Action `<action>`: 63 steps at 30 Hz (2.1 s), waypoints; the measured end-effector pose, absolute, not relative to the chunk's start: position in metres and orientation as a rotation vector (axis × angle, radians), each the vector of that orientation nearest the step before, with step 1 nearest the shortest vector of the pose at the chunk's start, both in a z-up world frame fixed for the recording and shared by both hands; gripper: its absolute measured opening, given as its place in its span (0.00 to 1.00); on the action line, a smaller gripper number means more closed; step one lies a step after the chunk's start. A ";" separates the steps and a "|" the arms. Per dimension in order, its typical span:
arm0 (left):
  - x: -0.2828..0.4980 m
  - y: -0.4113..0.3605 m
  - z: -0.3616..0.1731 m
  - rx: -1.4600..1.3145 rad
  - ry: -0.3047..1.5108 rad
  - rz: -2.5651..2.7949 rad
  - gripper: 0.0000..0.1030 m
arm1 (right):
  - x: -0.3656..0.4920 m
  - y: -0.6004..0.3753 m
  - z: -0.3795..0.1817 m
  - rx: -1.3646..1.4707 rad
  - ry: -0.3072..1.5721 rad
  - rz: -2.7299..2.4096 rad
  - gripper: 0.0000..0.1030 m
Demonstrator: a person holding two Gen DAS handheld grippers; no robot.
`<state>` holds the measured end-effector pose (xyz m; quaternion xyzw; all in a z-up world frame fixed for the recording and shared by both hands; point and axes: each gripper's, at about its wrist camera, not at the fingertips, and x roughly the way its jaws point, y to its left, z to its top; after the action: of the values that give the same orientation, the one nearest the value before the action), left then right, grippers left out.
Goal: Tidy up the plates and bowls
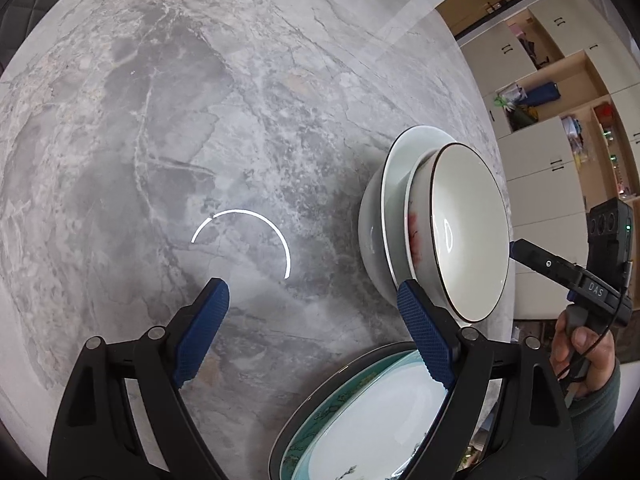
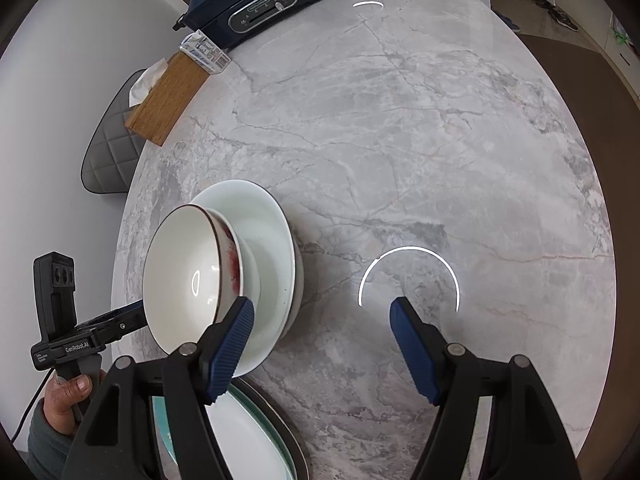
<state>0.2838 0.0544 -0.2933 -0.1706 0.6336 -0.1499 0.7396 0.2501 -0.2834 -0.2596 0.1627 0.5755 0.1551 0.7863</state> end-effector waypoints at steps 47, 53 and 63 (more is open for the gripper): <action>0.327 -0.026 -0.330 -0.141 1.271 -0.339 0.12 | 0.267 -0.235 -0.294 0.295 1.222 0.397 0.17; 0.328 -0.031 -0.329 -0.120 1.265 -0.316 0.11 | 0.266 -0.233 -0.292 0.281 1.228 0.381 0.16; 0.302 -0.029 -0.299 -0.090 1.244 -0.270 0.11 | 0.263 -0.233 -0.273 0.273 1.215 0.374 0.15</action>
<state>0.3024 -0.0288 -0.2992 -0.0422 0.5808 -0.1259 0.8032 0.2625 -0.2331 -0.2729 0.1273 0.5655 0.1740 0.7961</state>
